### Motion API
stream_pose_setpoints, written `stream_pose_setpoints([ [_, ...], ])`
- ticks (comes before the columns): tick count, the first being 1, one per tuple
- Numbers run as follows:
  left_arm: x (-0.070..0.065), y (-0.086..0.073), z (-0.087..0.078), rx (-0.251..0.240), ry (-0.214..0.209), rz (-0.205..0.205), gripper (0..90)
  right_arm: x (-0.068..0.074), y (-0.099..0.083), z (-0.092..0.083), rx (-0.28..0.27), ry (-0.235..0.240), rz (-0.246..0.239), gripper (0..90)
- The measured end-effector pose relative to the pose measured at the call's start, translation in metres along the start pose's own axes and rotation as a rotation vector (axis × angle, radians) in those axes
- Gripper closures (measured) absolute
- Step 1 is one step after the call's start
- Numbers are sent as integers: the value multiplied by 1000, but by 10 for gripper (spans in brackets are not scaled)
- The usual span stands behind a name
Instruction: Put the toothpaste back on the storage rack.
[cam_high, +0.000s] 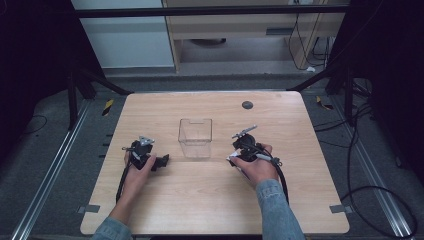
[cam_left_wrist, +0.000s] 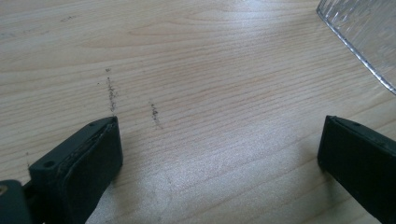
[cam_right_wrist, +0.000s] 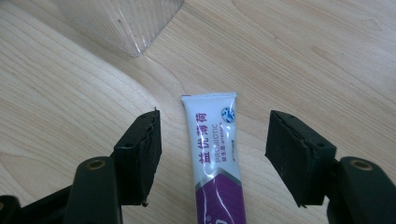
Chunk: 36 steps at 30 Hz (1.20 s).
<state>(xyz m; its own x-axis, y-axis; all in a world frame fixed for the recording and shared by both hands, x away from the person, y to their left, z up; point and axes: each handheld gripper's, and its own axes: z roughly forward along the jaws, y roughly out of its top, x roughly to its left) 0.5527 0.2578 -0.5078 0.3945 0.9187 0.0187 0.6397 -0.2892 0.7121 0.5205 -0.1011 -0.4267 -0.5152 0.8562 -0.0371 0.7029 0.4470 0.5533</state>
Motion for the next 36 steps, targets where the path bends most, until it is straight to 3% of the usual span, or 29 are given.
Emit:
stream_pose_setpoints([
  [14, 0, 2, 2, 1, 9, -12, 0, -9, 0, 8, 91, -10, -13, 391],
  [36, 0, 2, 2, 1, 10, -12, 0, -10, -26, 33, 177, 6, -9, 427],
])
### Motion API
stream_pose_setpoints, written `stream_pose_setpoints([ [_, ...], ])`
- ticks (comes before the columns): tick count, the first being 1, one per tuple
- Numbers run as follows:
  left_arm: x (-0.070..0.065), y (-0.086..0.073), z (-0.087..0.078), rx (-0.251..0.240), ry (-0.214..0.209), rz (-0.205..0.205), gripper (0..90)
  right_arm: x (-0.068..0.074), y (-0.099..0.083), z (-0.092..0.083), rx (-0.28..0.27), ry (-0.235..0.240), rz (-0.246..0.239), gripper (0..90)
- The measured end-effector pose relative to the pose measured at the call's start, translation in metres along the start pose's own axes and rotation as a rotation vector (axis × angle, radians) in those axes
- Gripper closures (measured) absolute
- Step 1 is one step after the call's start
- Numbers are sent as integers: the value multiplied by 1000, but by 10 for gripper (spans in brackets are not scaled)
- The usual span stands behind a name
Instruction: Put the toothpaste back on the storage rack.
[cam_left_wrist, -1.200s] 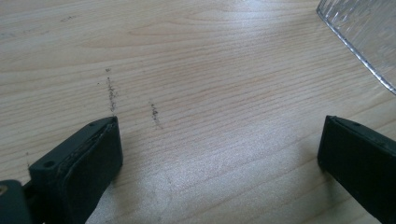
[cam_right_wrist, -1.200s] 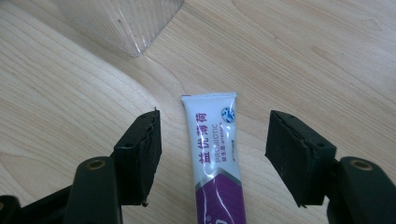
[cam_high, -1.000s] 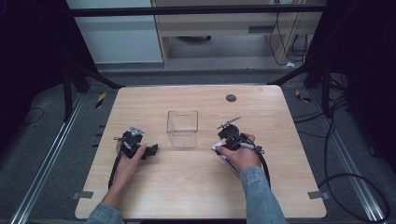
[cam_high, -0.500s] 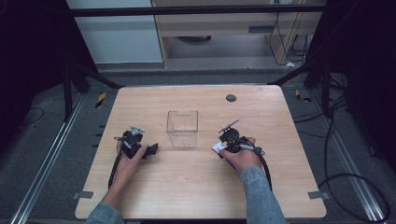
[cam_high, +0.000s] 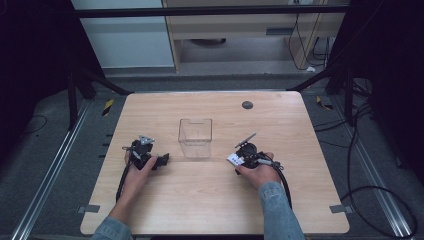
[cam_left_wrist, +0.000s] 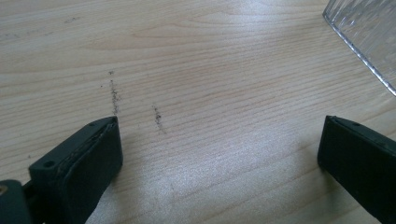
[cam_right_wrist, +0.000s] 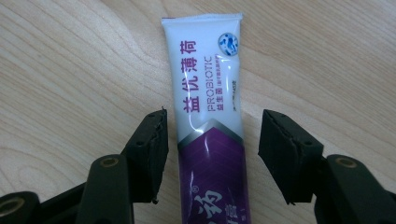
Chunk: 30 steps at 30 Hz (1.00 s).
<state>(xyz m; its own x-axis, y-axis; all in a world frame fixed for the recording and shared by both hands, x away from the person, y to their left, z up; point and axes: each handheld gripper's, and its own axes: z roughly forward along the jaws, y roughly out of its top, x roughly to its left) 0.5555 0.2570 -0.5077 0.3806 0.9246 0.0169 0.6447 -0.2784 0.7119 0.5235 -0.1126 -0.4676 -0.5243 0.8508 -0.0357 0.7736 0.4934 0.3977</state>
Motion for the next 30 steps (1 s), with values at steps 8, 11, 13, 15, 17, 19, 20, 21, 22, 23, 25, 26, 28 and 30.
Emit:
stream_pose_setpoints([
  [8, 0, 0, 0, 0, 0, 0, 0, 1, 0, 3, 11, 5, -6, 438],
  [11, 0, 0, 0, 0, 0, 0, 0, 1, 0, 4, 17, 4, -2, 443],
  [13, 0, 0, 0, 0, 0, 0, 0, 1, 0, 4, 20, 7, 0, 450],
  [15, 0, 0, 0, 0, 0, 0, 0, 1, 0, 4, 19, 9, 0, 459],
  [17, 0, 0, 0, 0, 0, 1, 0, 0, 0, 5, 18, 11, -2, 467],
  [19, 0, 0, 0, 0, 0, 1, 0, -1, 0, 5, 19, 13, -7, 477],
  [20, 0, 0, 0, 0, 0, 1, 0, -1, 0, 5, 21, 13, -5, 483],
  [21, 0, 0, 0, 0, 0, 1, 0, -1, 0, 6, 22, 14, -6, 486],
  [22, 0, 0, 0, 0, 0, 1, 0, -1, 1, 6, 23, 16, -6, 494],
  [23, 0, 0, 0, 0, 0, 1, 0, -1, 1, 6, 26, 18, -1, 501],
  [25, 0, 0, 0, 0, 0, 1, 0, -1, 1, 6, 27, 17, -2, 506],
  [26, 0, 0, 0, 0, -1, 1, 0, -1, 1, 6, 29, 18, 1, 507],
  [28, 0, 0, 0, -1, -1, 1, 0, -2, 2, 6, 30, 24, -3, 507],
  [30, 0, 0, 0, 0, -1, 2, 0, -2, 2, 6, 33, 26, -3, 507],
])
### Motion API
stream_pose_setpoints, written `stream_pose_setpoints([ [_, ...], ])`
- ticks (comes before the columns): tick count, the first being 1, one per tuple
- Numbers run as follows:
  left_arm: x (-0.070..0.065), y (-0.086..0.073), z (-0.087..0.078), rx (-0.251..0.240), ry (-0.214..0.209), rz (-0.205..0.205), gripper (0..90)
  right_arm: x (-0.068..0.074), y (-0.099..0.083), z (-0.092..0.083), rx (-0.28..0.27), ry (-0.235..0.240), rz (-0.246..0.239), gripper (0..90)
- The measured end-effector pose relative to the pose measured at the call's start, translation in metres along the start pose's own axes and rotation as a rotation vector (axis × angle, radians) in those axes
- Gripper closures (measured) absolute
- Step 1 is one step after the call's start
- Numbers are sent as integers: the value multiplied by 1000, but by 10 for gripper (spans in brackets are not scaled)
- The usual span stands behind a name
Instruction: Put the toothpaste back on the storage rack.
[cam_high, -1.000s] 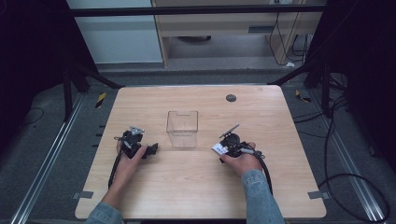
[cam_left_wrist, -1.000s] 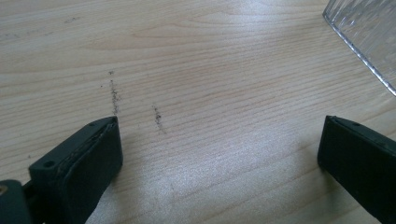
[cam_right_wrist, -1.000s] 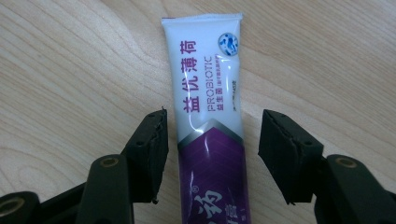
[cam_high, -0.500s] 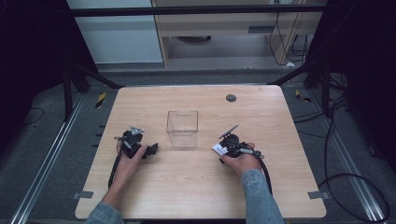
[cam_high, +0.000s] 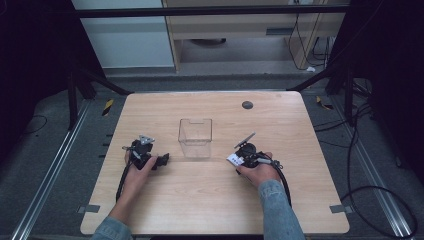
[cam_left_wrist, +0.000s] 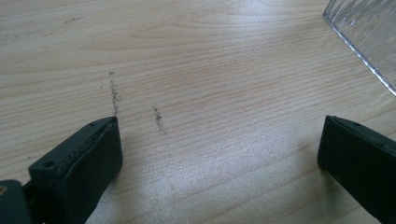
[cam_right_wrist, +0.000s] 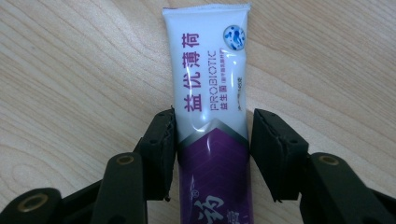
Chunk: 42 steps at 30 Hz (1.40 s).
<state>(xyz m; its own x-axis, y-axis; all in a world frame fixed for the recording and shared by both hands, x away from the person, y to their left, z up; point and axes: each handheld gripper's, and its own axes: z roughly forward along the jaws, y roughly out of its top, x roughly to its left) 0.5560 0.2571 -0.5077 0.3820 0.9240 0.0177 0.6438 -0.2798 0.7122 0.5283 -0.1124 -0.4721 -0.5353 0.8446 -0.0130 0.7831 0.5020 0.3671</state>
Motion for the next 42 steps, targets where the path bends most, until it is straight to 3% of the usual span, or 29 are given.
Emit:
stream_pose_setpoints([
  [20, 0, 0, 0, 0, 0, 0, 0, -1, 4, 0, 27, 15, -25, 567],
  [29, 0, 0, 0, 0, 0, 0, 0, -1, 5, -1, 37, 16, -9, 642],
  [35, 0, 0, 0, 0, 0, 0, 0, -1, 5, -3, 29, 7, -12, 712],
  [42, 1, 1, 1, -1, -1, -1, 0, -2, 4, -8, 1, 15, 17, 784],
])
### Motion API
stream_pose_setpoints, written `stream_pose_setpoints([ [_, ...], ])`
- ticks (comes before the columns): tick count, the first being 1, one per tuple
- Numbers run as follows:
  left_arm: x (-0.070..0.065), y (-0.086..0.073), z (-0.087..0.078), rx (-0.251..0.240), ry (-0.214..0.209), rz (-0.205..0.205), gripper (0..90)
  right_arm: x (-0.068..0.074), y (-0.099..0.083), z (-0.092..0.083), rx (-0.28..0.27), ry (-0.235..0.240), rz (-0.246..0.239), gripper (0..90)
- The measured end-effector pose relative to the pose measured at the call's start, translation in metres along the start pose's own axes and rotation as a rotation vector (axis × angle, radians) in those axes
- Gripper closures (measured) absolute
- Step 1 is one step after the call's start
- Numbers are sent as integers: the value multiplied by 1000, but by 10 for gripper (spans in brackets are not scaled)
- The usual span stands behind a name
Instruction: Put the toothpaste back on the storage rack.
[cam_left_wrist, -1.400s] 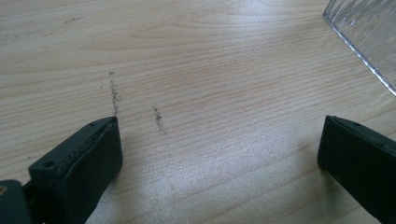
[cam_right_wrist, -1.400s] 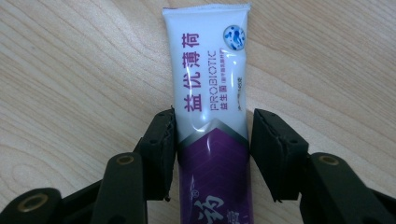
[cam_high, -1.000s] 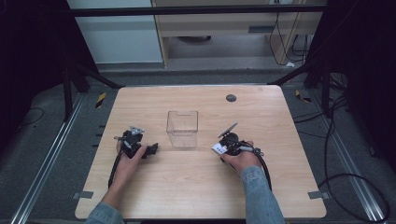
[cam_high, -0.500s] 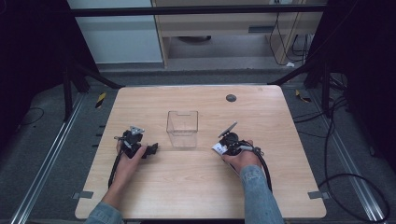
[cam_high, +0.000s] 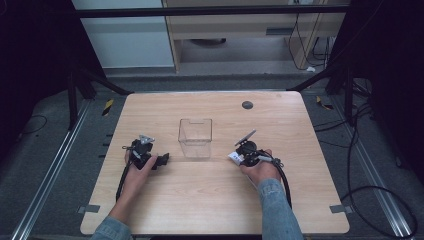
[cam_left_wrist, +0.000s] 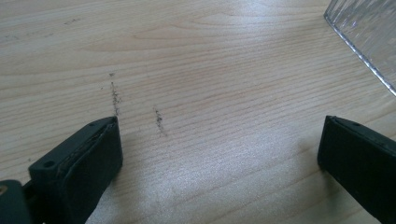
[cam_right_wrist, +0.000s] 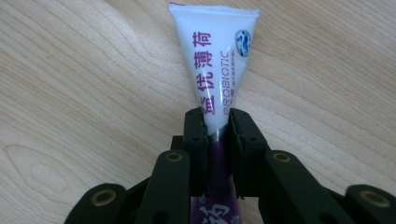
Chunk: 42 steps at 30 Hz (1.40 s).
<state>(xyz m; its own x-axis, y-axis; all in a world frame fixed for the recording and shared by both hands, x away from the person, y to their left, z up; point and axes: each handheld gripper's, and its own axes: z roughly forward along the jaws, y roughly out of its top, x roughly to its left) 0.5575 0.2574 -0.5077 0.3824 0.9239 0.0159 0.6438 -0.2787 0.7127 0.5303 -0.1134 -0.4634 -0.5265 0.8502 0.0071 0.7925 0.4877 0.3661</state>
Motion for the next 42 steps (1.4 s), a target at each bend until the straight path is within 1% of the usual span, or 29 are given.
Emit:
stream_pose_setpoints([
  [1, 0, 0, 0, 1, -1, 1, 0, -1, -1, 0, -10, -1, -2, 787],
  [2, 0, 0, 0, 1, -1, 0, 0, 0, -2, -1, -16, 2, 12, 790],
  [4, 0, 0, 0, 1, -1, 0, 0, 0, -4, -3, -27, -4, 18, 792],
  [5, 0, 0, 0, 0, 0, 0, 0, 0, -5, -5, -37, -6, 17, 794],
  [7, 0, 0, 0, 0, 0, 0, 0, -1, -6, -12, -65, -3, 30, 795],
  [8, 0, 0, 0, 0, 0, 0, 0, -1, -7, -17, -78, -9, 39, 796],
  [9, 0, 0, 0, 0, 0, 0, 0, -2, -7, -20, -90, -12, 34, 796],
  [12, 0, 0, 0, 1, 0, 0, 0, -2, -6, -34, -128, -12, 47, 798],
  [14, 0, 0, 0, 0, 0, 0, 0, -2, -6, -44, -161, -17, 50, 798],
  [18, 0, 0, 0, 0, 0, 0, 0, -4, -4, -64, -229, -12, 58, 798],
  [21, 0, 0, 0, 1, 0, 0, 0, -5, -2, -77, -271, -20, 62, 798],
  [23, 0, 0, 0, 0, 0, 0, 0, -5, -1, -82, -294, -18, 70, 798],
  [25, 0, 0, 0, 1, 0, 0, 0, -4, 0, -86, -325, -20, 64, 798],
  [27, 0, 1, 0, 1, 2, 0, 0, -3, 1, -88, -347, -18, 73, 798],
  [29, 0, 1, 1, 1, 3, -1, 0, -1, 3, -88, -377, -21, 66, 798],
  [33, 0, 1, 1, 1, 7, -5, 0, -1, 5, -94, -434, -13, 76, 799],
  [36, 0, 1, 1, 0, 8, -7, 0, -2, 6, -100, -482, -27, 79, 799],
  [38, 0, 1, 1, 0, 7, -6, 0, -1, 6, -104, -513, -17, 90, 799],
  [41, 0, 2, 2, 0, 8, -7, 0, 1, 8, -107, -533, -32, 93, 799],
  [42, 0, 2, 2, 0, 8, -7, 0, 1, 9, -109, -541, -30, 96, 798],
])
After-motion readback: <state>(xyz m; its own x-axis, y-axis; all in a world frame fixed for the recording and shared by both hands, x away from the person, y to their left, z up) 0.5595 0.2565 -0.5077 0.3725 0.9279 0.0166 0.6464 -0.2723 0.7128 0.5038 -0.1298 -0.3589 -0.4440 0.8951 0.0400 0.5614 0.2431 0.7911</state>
